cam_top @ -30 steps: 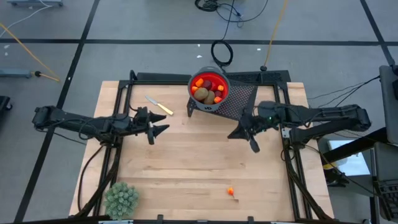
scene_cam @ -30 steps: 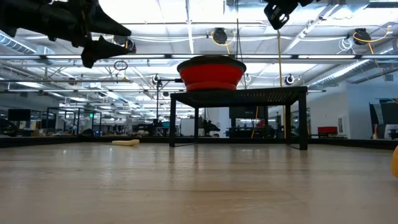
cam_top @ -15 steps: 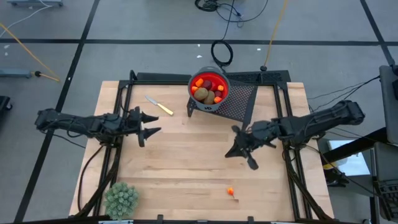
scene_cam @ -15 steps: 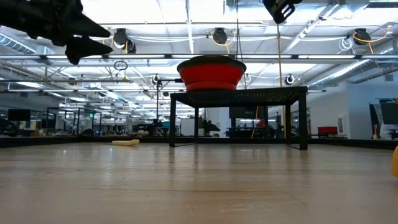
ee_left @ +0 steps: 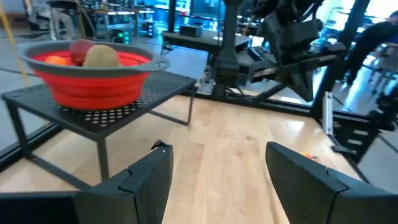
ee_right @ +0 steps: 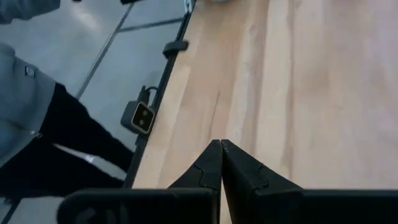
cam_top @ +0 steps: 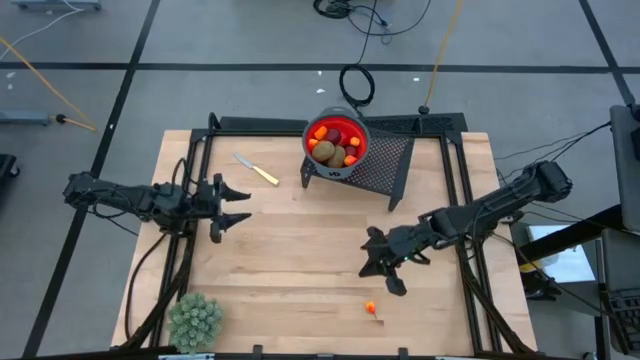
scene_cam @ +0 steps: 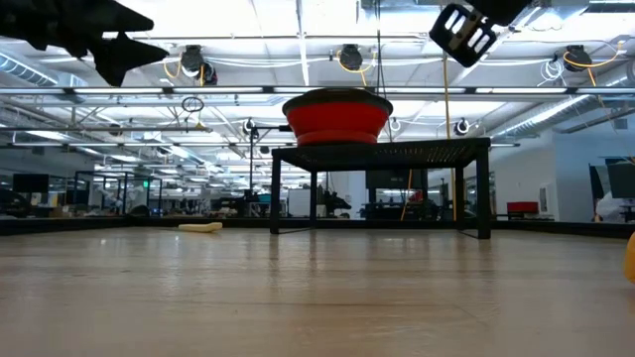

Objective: Pick & Place Fruit
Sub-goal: Put the pear into the strainer bowl on the shelf

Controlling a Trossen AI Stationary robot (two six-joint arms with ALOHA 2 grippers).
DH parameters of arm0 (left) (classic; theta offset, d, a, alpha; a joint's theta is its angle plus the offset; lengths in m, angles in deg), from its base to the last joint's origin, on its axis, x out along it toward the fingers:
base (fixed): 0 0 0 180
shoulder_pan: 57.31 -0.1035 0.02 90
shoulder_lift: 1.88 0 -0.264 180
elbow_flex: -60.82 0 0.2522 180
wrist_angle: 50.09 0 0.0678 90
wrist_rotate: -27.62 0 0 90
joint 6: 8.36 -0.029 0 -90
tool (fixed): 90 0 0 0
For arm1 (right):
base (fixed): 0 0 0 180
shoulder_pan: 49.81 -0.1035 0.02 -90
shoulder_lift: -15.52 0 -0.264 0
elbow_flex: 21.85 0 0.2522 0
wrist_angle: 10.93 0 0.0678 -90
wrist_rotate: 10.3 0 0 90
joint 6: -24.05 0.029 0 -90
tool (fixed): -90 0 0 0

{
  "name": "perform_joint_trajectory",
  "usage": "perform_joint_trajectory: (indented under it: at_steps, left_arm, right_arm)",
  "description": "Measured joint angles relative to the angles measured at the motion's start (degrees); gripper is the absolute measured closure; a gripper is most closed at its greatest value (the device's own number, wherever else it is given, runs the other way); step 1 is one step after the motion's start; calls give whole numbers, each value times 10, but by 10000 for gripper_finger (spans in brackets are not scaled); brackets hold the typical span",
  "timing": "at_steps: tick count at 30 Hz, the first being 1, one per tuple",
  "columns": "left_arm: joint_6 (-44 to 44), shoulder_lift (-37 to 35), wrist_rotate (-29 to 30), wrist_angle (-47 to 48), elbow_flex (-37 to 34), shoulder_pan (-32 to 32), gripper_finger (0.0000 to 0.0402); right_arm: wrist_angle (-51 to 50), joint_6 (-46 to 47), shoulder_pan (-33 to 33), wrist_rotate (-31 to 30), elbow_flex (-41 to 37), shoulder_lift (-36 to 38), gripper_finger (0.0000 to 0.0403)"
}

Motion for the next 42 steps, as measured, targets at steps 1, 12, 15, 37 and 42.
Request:
perform_joint_trajectory:
  at_steps: [1,12,15,37,42]
  left_arm:
    - [-2,0,0,0,0,6,147]
    - [-33,-4,6,3,-1,49,147]
    - [-38,-8,6,5,-1,49,147]
    - [-59,-7,-139,-125,-90,-110,147]
    - [-29,-8,-205,-123,-90,-164,147]
  right_arm:
    - [-1,1,-5,0,4,-7,402]
    - [-71,24,-34,0,52,-73,402]
    - [-76,23,-36,0,58,-84,402]
    - [-151,22,-36,-15,58,-83,402]
    - [-151,21,-36,-14,58,-83,399]
